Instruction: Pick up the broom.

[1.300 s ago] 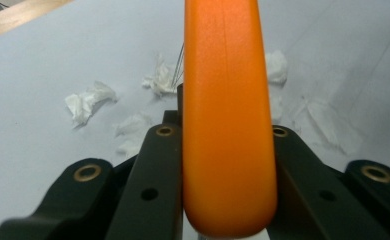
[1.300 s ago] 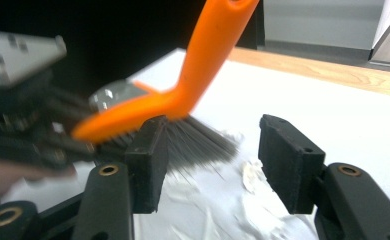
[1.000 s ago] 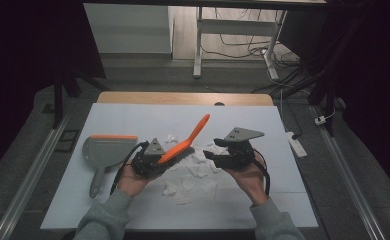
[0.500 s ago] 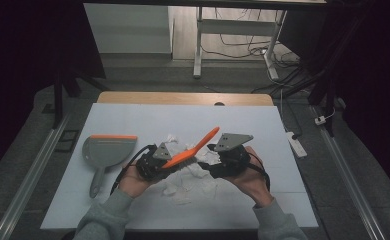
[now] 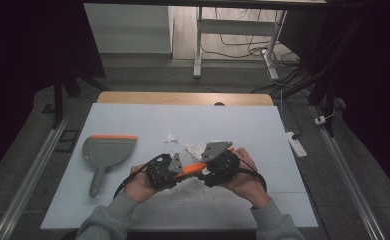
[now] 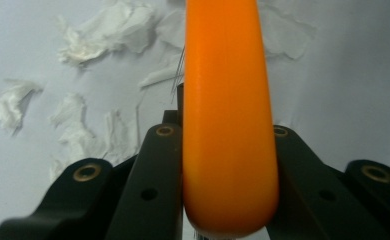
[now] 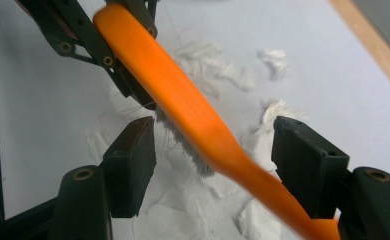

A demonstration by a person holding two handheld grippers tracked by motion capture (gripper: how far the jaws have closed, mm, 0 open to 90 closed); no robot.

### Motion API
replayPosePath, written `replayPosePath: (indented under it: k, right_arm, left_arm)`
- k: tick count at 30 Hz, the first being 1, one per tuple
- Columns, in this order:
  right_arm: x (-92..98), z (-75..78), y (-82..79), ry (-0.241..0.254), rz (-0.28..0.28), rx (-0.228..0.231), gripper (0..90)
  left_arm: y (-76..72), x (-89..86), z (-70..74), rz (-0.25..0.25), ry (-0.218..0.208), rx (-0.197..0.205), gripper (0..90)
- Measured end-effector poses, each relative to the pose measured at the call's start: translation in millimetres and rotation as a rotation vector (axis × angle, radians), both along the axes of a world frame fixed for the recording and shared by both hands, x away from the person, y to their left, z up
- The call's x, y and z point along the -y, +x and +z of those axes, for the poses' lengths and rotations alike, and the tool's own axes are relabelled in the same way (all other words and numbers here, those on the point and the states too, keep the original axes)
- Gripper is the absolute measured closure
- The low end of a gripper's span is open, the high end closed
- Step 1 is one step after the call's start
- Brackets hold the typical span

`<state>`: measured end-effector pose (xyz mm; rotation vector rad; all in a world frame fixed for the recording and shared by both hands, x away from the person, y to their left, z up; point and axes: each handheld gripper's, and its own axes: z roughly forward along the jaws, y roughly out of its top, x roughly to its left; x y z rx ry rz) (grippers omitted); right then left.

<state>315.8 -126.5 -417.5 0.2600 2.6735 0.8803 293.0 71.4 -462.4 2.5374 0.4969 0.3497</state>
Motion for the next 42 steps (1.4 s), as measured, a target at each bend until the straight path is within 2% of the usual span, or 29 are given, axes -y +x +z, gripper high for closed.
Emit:
replayPosePath:
  k: [1, 3, 4, 5, 9, 10, 11, 12, 21, 24, 27, 31, 32, 33, 37, 42]
  right_arm:
    - [0.0, 0.0, 0.0, 0.0, 0.0, 0.0, 34.4]
    - [-2.8, -4.9, 0.7, -0.043, 0.008, -0.017, 36.5]
    - [-2.8, -4.9, 0.7, -0.043, 0.008, -0.017, 36.5]
    - [-5.0, -8.2, 0.8, -0.07, 0.029, -0.028, 38.6]
    - [-9.3, -14.5, -1.3, -0.118, 0.059, -0.051, 46.8]
    - [-9.8, -15.9, -1.1, -0.121, 0.074, -0.045, 51.1]
    - [-9.8, -15.9, -1.1, -0.121, 0.074, -0.045, 51.1]
    - [-9.5, -16.5, -1.7, -0.126, 0.097, -0.056, 56.1]
    - [-6.6, -16.2, -4.0, -0.116, 0.133, -0.069, 61.2]
    - [-7.4, -18.5, -5.7, -0.143, 0.16, -0.057, 63.7]
    - [-7.2, -19.8, -5.9, -0.144, 0.163, -0.053, 64.1]
    - [-6.0, -20.3, -5.9, -0.122, 0.151, -0.062, 64.6]
    - [-3.9, -18.9, -4.1, -0.112, 0.144, -0.061, 65.2]
    - [-3.9, -18.9, -4.1, -0.112, 0.144, -0.061, 65.2]
    - [2.9, -16.0, -0.1, -0.071, 0.093, -0.065, 66.2]
    - [11.7, -14.8, 6.0, -0.026, 0.038, -0.058, 66.6]
  left_arm:
    - [-1.1, 1.6, 0.4, -0.009, 0.003, -0.003, 79.0]
    - [-3.4, 4.6, 0.5, -0.021, 0.007, -0.003, 79.0]
    - [-4.4, 5.9, 0.8, -0.029, 0.016, -0.001, 79.0]
    - [-5.4, 7.1, 1.0, -0.036, 0.022, 0.004, 79.0]
    - [-9.0, 10.5, 2.1, -0.062, 0.03, 0.005, 78.9]
    - [-9.7, 11.0, 2.5, -0.071, 0.034, 0.007, 78.9]
    - [-10.4, 11.5, 2.8, -0.074, 0.038, 0.008, 78.9]
    - [-10.5, 11.5, 2.9, -0.077, 0.042, 0.011, 78.9]
    - [-7.8, 6.4, 2.1, -0.116, 0.024, -0.01, 78.0]
    - [-6.1, 5.2, 0.0, -0.129, 0.024, -0.024, 77.2]
    - [-5.1, 3.9, -1.3, -0.13, 0.012, -0.03, 76.5]
    - [-4.2, 0.4, 0.1, -0.11, -0.004, -0.019, 73.7]
    - [-3.9, -1.2, 0.9, -0.095, -0.01, -0.006, 68.2]
    - [-3.8, -2.7, 1.5, -0.07, -0.027, -0.001, 68.2]
    - [-3.2, -12.1, 6.6, -0.014, -0.082, 0.027, 55.7]
    - [-5.8, -27.0, 11.2, 0.069, -0.124, 0.079, 44.9]
